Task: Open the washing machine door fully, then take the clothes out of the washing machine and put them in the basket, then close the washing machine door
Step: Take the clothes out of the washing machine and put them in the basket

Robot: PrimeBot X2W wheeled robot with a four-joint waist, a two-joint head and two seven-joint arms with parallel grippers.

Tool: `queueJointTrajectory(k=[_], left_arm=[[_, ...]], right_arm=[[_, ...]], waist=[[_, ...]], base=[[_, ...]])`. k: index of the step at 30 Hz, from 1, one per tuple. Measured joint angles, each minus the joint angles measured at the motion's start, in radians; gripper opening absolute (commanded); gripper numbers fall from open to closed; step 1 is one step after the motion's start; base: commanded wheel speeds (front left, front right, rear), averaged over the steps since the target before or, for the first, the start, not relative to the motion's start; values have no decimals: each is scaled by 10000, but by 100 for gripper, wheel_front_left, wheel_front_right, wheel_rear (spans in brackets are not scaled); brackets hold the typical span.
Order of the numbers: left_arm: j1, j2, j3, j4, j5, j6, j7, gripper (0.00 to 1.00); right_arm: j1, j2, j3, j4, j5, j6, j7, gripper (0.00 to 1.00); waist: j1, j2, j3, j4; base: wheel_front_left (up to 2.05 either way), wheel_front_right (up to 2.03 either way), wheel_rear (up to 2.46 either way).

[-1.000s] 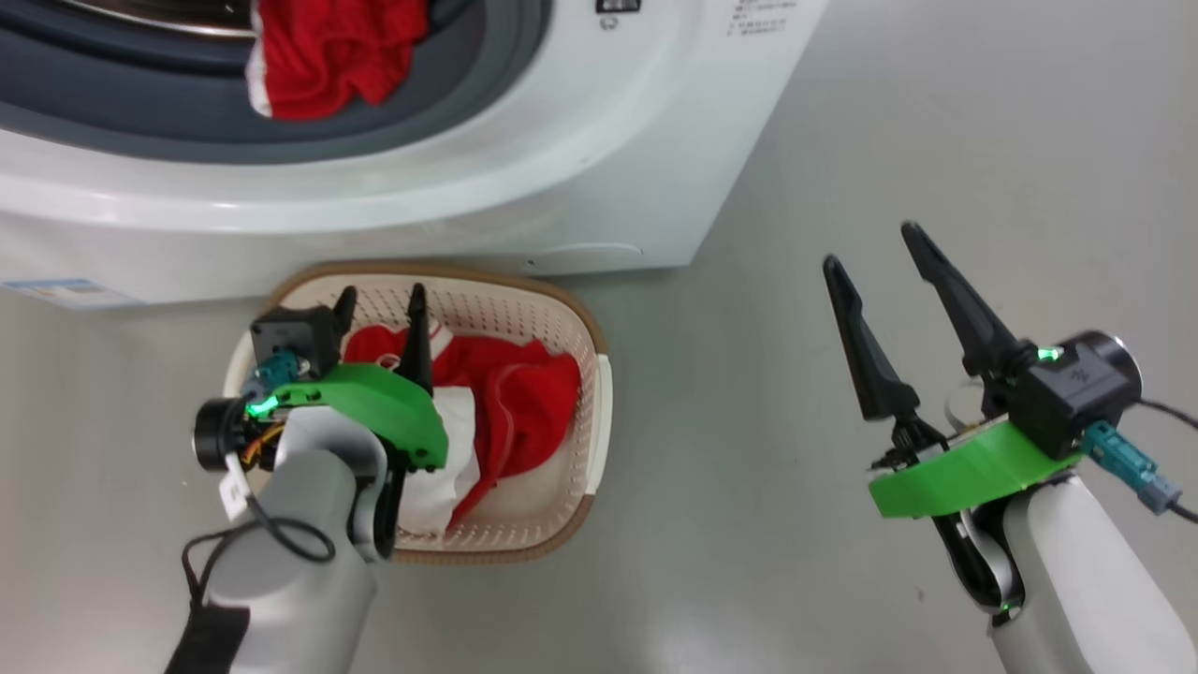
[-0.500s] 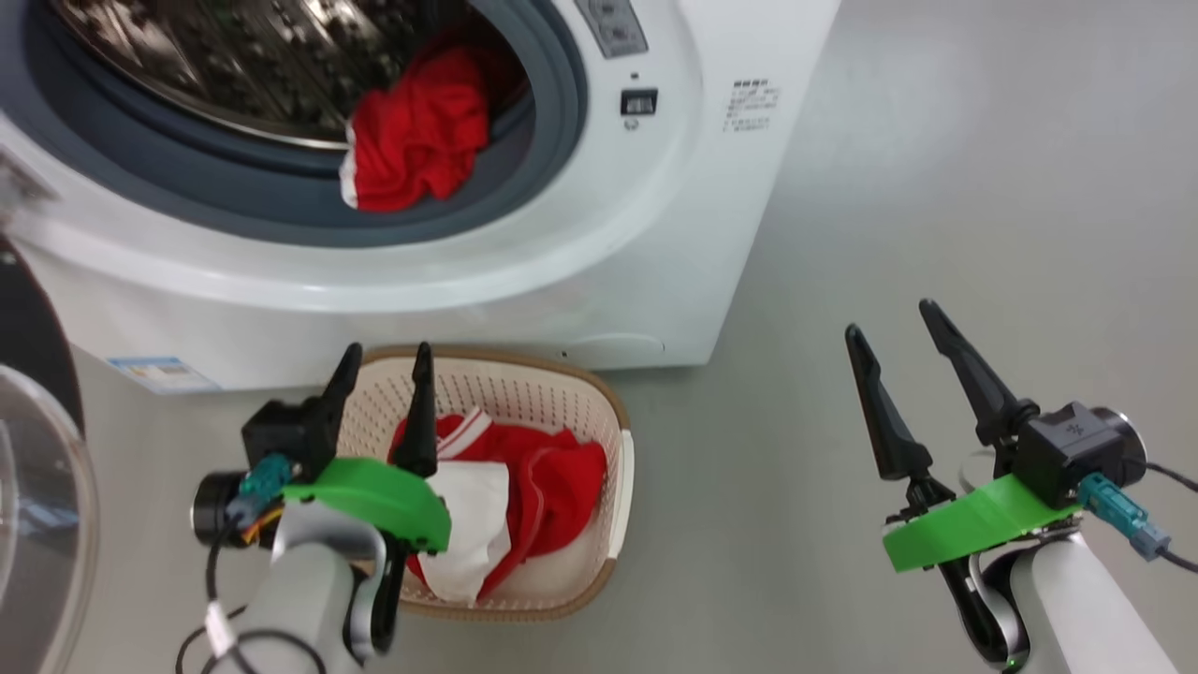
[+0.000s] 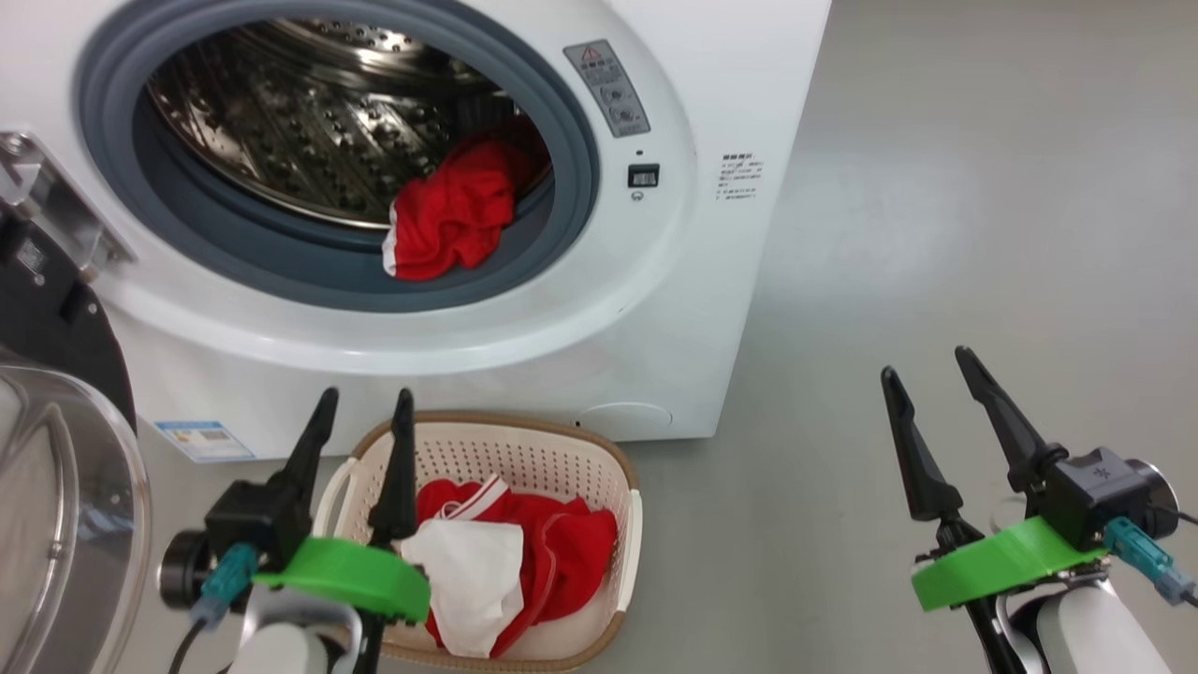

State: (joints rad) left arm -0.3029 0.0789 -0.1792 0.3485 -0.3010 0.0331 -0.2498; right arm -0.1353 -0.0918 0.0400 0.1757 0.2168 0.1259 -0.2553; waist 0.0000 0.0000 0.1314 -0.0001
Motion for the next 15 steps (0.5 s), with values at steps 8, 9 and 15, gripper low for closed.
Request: queueJointTrajectory(k=[8, 9, 15], left_arm=[[1127, 219, 234, -821, 25, -2, 0, 100], [1282, 276, 303, -941, 23, 0, 0, 100], [1898, 366, 451, -1367, 31, 17, 0, 100]], right_arm=[[753, 102, -326, -307, -130, 0, 0, 100], [792, 136, -334, -320, -174, 0, 0, 100], [955, 268, -556, -500, -255, 0, 0, 100]], waist=[[0, 0, -484, -146], [0, 0, -520, -197], [0, 0, -740, -382]], base=[[0, 0, 0], [0, 0, 0], [0, 0, 0]])
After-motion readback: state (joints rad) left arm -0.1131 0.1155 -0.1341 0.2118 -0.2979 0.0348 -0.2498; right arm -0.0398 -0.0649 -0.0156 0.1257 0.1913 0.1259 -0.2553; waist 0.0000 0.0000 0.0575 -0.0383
